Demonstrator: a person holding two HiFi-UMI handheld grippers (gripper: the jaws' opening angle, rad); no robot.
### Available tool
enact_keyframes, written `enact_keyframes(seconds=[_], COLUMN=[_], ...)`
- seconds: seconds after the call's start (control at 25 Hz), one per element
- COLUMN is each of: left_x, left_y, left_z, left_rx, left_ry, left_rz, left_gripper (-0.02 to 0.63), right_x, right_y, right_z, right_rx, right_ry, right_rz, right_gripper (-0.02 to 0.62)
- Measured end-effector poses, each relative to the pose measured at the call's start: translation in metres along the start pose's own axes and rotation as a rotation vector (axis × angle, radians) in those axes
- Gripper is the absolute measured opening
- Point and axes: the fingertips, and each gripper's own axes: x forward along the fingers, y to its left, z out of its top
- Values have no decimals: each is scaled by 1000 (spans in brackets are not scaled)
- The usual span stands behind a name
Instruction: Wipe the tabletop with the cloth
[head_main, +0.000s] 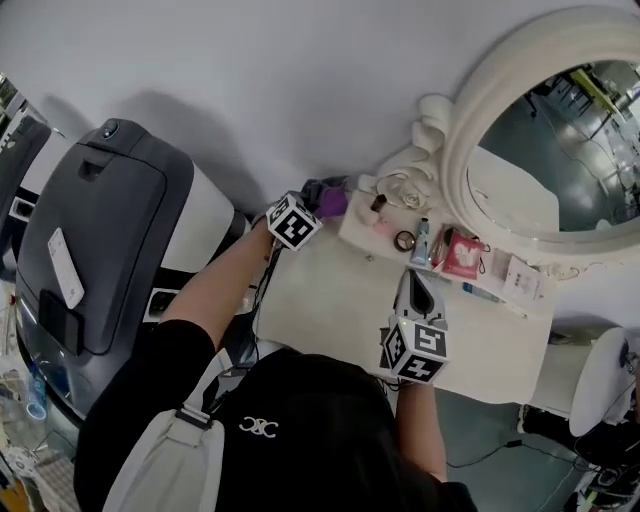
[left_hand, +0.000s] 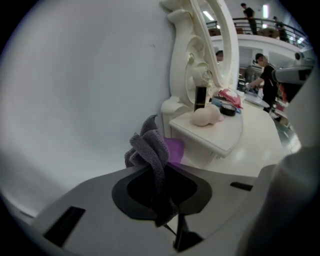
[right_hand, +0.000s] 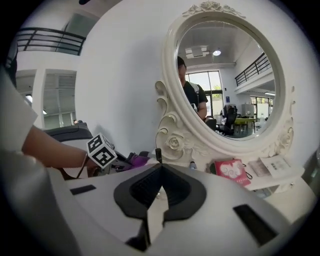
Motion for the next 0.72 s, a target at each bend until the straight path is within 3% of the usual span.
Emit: enact_keyframes(seconds=[0.12, 0.24, 0.48, 0.72], left_x=[24, 43, 76, 82], left_y=[-1, 3, 19, 21], left_z=[4, 11, 11, 9], left_rx=[145, 219, 182, 140], left_ry=[16, 24, 66, 13], left_rz=[-53, -73, -120, -192], left_gripper=[55, 55, 55, 55], right_x=[-8, -15, -35, -40], right_y=[-5, -2, -4, -11], right_z=[-16, -24, -34, -38], right_rx=[22, 21, -4, -5], right_ry=[34, 52, 78, 97], right_rz=[-69, -112, -196, -240], right_gripper=[3, 3, 3, 3])
